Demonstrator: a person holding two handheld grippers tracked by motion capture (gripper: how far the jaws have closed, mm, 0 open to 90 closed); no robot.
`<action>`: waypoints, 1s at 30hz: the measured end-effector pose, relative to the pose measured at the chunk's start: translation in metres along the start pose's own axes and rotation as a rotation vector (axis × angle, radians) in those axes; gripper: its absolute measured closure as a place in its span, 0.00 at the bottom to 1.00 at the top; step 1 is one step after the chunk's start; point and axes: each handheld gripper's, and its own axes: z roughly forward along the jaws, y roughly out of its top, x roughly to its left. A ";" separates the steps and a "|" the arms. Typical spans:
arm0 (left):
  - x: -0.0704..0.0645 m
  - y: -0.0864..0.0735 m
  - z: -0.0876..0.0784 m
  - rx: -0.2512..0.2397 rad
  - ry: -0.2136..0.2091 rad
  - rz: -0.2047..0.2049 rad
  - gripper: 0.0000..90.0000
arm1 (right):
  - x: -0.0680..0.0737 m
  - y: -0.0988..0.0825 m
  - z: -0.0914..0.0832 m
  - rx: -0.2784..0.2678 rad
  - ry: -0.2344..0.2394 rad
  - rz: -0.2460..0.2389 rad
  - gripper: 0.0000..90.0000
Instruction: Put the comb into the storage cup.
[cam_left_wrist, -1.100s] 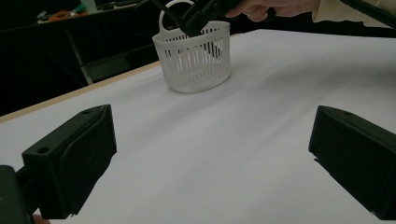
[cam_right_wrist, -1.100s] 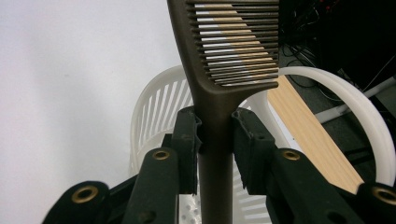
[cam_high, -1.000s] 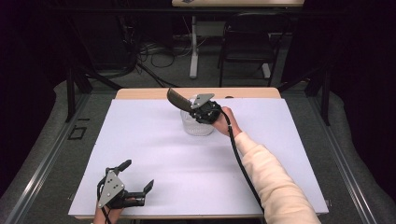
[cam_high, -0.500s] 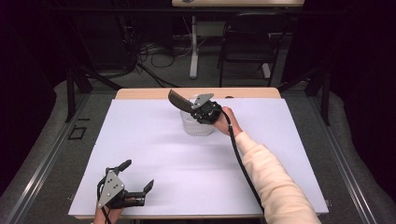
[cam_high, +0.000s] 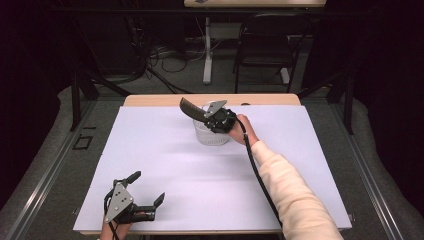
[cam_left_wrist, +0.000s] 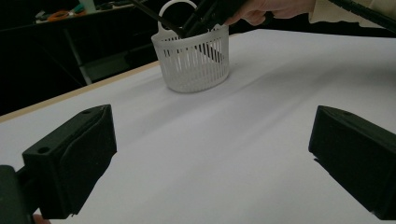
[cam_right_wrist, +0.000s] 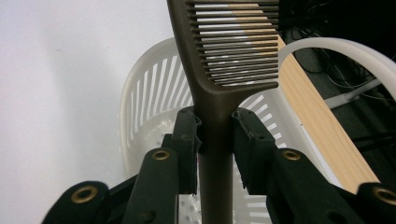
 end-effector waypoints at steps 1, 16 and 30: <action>0.000 0.000 0.000 0.001 -0.001 -0.002 0.01 | 0.000 0.000 0.000 0.008 0.000 -0.002 0.79; -0.001 0.000 0.000 0.002 -0.001 -0.001 0.01 | 0.001 -0.001 0.003 0.030 0.010 0.000 0.76; -0.001 0.000 0.001 0.001 0.000 0.003 0.01 | -0.006 0.003 -0.024 -0.010 0.010 0.114 0.34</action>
